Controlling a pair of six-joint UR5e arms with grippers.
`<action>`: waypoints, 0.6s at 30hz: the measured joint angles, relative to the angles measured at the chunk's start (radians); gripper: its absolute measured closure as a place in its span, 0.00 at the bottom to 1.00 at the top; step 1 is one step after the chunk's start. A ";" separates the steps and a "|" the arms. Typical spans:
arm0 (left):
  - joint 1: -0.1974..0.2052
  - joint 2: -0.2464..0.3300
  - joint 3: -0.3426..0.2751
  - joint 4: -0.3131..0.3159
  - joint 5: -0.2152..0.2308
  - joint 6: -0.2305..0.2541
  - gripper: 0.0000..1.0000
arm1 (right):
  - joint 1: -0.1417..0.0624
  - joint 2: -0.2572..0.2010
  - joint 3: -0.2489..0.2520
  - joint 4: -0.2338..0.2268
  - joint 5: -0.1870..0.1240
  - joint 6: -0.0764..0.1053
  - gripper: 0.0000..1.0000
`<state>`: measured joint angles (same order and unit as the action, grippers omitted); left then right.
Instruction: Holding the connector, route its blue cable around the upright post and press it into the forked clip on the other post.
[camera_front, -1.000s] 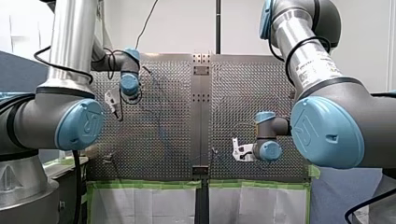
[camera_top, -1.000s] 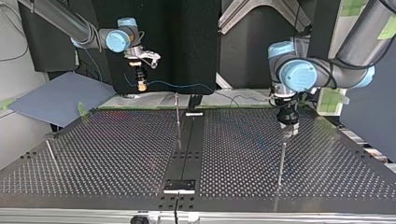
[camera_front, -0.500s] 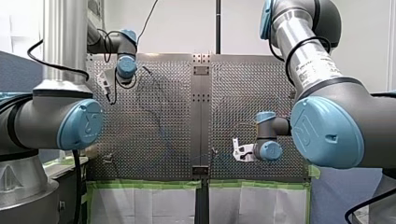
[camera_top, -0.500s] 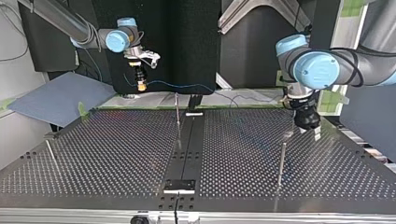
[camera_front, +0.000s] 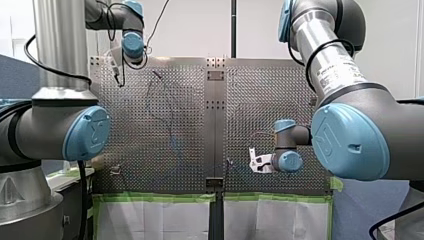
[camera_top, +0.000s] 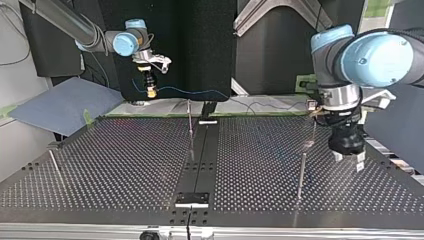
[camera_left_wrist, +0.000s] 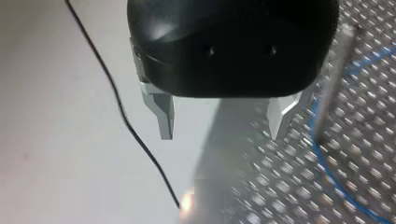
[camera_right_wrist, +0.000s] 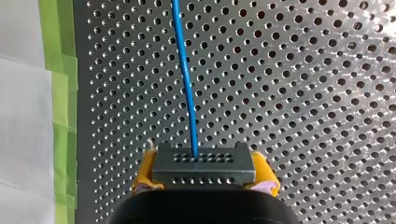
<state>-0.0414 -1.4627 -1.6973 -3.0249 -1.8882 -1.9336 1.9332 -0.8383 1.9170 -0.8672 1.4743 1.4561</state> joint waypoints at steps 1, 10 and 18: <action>0.000 0.011 0.011 -0.011 0.011 0.001 0.00 | 0.000 0.000 0.000 -0.001 0.000 0.000 1.00; 0.000 0.101 0.101 -0.101 0.101 0.007 0.00 | 0.000 0.000 -0.001 0.002 -0.002 0.000 1.00; -0.015 0.110 0.163 -0.167 0.153 0.050 0.00 | 0.000 0.000 -0.001 0.004 -0.001 0.000 1.00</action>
<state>-0.0561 -1.3530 -1.5344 -3.1917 -1.7356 -1.8837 1.9330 -0.8385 1.9158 -0.8635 1.4729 1.4560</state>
